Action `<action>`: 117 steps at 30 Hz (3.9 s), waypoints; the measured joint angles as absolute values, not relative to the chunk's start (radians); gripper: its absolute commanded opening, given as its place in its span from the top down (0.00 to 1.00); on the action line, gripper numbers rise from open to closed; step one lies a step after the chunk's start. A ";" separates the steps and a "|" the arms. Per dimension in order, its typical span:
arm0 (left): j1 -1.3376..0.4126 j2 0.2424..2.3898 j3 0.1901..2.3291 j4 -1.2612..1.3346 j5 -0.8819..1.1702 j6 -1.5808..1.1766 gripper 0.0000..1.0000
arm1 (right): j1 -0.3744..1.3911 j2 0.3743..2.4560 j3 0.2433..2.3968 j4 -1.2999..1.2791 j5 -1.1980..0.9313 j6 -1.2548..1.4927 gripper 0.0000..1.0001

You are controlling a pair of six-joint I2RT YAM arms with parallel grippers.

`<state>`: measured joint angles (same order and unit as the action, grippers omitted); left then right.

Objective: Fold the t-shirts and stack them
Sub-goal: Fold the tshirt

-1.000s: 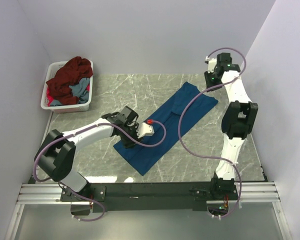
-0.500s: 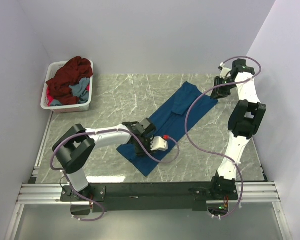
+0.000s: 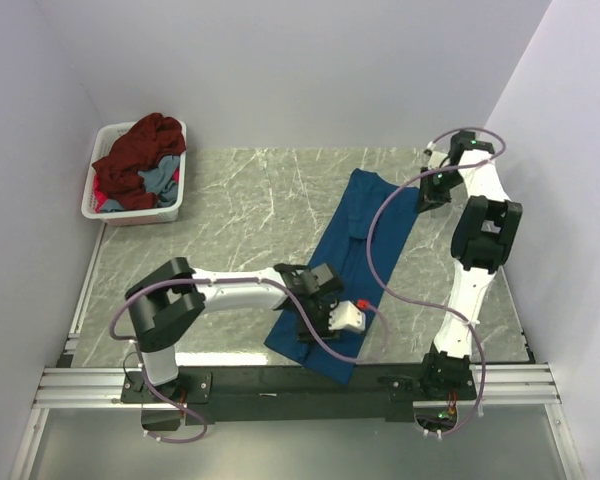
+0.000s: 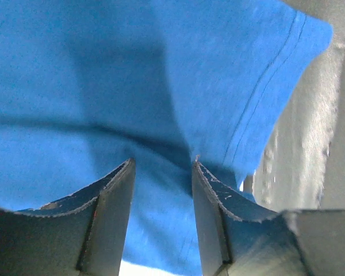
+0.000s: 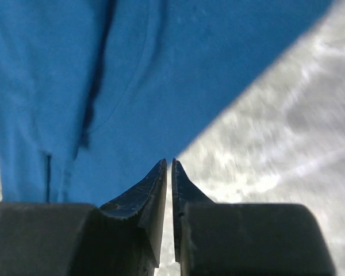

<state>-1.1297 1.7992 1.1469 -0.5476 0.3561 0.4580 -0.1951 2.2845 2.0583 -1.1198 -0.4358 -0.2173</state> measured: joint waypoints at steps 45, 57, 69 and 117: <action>-0.577 2.433 1.910 0.004 0.539 -0.567 0.64 | -0.147 2.204 2.163 -0.985 -0.099 -0.279 0.76; -0.506 2.523 1.970 -0.047 0.391 -0.748 0.73 | -0.118 2.195 2.119 -1.066 -0.393 -0.193 0.59; -0.385 2.433 1.867 -0.044 0.339 -0.719 0.40 | -0.115 2.224 2.101 -1.014 -0.644 -0.094 0.52; -1.003 1.113 0.422 -0.066 0.415 0.769 0.50 | 0.804 1.018 0.513 -0.664 -0.243 -1.101 0.47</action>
<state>-1.0027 1.1126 0.4221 -0.0658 0.4152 0.7689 0.8043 1.0183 0.5129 -0.6636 -0.2428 -1.1011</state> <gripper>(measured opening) 0.505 0.521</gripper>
